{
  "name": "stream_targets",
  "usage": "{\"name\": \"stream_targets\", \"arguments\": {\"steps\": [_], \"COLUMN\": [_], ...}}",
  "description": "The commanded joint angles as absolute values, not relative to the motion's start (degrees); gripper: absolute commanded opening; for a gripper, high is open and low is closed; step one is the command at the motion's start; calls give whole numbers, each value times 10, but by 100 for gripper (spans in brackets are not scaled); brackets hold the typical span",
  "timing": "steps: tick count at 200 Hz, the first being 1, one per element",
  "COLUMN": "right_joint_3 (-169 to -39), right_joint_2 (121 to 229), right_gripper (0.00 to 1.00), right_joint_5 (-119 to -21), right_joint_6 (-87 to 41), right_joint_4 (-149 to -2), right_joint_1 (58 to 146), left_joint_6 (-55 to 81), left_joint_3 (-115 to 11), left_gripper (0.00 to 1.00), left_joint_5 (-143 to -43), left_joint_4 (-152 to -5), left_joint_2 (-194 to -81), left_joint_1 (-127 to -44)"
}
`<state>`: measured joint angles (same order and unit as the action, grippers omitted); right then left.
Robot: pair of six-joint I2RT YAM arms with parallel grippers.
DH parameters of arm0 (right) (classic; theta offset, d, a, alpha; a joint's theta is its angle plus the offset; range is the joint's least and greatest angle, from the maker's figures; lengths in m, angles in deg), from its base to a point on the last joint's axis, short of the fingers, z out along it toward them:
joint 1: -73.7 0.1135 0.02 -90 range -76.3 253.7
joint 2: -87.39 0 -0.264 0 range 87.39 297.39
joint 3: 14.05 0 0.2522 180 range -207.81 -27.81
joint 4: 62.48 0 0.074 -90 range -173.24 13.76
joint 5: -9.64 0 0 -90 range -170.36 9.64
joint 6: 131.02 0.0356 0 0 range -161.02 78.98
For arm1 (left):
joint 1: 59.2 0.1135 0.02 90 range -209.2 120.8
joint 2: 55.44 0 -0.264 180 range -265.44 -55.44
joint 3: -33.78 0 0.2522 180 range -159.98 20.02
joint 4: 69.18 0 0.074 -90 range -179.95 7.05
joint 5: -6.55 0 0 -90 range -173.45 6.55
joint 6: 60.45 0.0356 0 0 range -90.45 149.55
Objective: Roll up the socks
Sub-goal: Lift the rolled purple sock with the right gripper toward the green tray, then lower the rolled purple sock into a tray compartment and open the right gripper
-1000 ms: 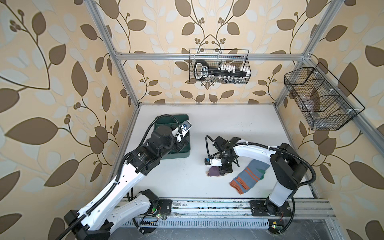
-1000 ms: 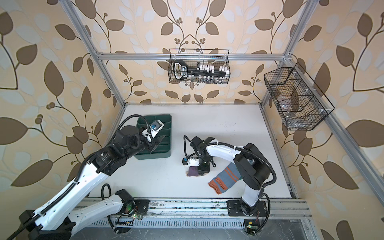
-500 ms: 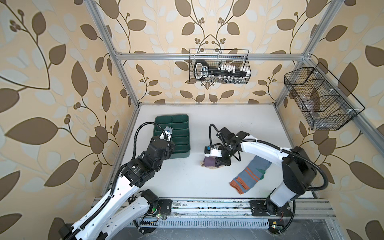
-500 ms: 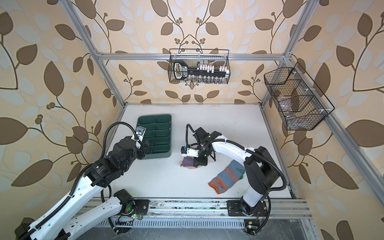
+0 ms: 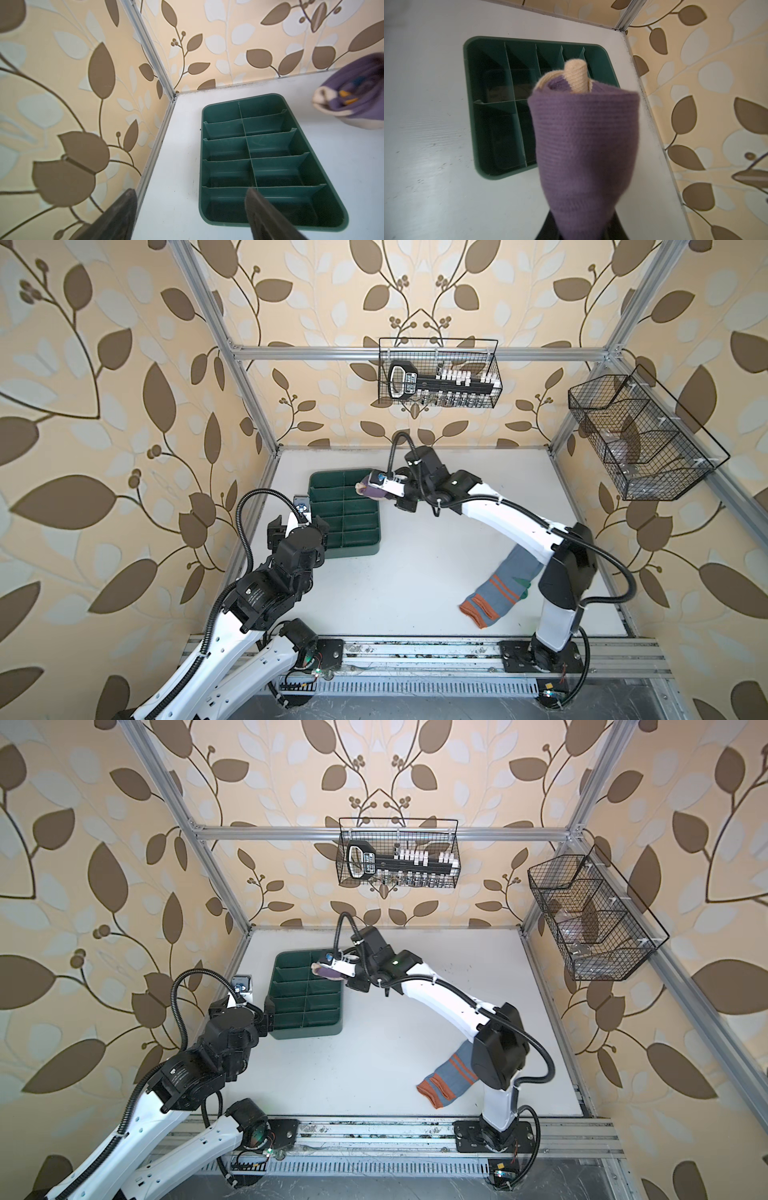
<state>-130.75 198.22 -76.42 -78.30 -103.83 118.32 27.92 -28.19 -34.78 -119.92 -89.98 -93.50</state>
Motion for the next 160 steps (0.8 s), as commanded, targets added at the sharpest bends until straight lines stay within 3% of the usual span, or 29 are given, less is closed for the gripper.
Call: {"name": "stream_targets", "arguments": {"steps": [1, 41, 160], "right_joint_3": [-1380, -1438, -1386], "right_joint_2": [2058, 2152, 2194], "right_gripper": [0, 0, 0], "right_joint_5": [-877, -978, -999], "right_joint_6": [-823, -879, -934], "right_joint_4": [-1042, -1040, -1120], "right_joint_1": [1222, 1258, 1262], "left_joint_6": [271, 283, 298], "left_joint_3": [-270, -255, -233], "left_gripper": [84, 84, 85], "left_joint_5": [-283, -261, -281], "left_joint_4": [-1224, -1227, -1208], "left_joint_2": [-890, -841, -825], "left_joint_1": [-936, -936, -936]}}
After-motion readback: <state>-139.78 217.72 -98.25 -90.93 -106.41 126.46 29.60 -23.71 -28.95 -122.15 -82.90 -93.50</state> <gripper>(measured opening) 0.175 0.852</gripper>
